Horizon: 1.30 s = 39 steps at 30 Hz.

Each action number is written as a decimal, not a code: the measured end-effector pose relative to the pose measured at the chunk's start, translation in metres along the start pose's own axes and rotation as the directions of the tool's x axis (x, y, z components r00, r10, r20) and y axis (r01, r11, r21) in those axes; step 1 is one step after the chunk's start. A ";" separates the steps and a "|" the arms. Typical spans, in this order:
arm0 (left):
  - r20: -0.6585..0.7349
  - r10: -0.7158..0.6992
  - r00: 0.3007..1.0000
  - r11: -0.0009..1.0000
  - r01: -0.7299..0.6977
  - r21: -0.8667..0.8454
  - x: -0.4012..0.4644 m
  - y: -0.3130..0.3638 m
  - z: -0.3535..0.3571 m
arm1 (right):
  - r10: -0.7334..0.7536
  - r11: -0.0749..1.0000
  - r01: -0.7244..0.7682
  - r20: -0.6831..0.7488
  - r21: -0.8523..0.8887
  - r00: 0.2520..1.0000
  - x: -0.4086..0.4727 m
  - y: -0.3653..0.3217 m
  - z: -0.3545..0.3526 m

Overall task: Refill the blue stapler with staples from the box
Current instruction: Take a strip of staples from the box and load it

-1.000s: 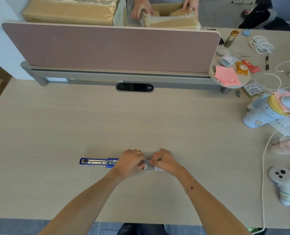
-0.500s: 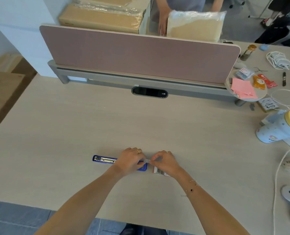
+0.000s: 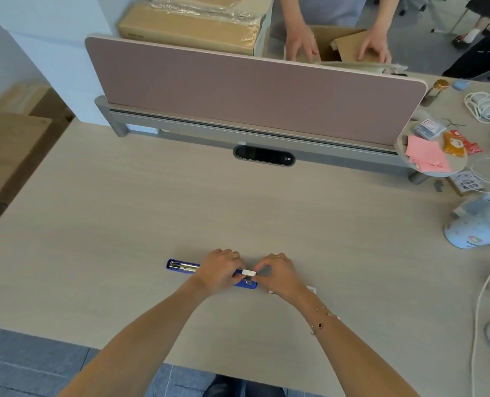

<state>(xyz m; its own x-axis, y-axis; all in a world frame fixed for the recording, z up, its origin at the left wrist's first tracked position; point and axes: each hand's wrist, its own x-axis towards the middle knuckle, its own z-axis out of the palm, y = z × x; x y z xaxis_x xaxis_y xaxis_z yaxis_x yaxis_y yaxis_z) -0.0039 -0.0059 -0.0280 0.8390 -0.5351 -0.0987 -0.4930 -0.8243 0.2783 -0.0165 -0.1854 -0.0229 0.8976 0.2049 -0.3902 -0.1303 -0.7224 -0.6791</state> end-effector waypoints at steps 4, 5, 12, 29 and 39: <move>0.004 0.000 1.000 0.999 0.000 -0.038 0.002 -0.003 0.002 | -0.052 0.996 0.049 -0.045 -0.080 0.998 0.004 0.001 0.006; 0.009 -0.009 1.000 0.999 0.010 -0.052 0.002 -0.004 0.002 | -0.061 0.993 0.056 -0.047 -0.109 0.997 0.005 0.001 0.007; 0.129 -0.047 0.991 0.997 0.054 -0.052 0.003 -0.010 0.007 | -0.164 0.951 0.141 -0.063 -0.277 0.984 0.005 -0.002 0.016; 0.174 -0.010 0.985 0.991 -0.013 0.130 0.000 -0.011 0.015 | -0.230 0.740 0.195 0.030 -0.644 0.973 0.000 0.002 0.026; 0.129 -0.120 0.984 0.984 0.136 -0.119 -0.020 -0.044 0.010 | -0.145 0.838 0.094 -0.053 -0.538 0.988 -0.005 0.020 0.029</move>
<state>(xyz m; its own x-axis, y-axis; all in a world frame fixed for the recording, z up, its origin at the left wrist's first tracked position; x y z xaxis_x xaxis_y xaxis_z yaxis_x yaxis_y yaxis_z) -0.0012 0.0388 -0.0476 0.8554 -0.4514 -0.2539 -0.3435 -0.8614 0.3742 -0.0360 -0.1819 -0.0521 0.9281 0.2720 -0.2542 0.2017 -0.9413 -0.2707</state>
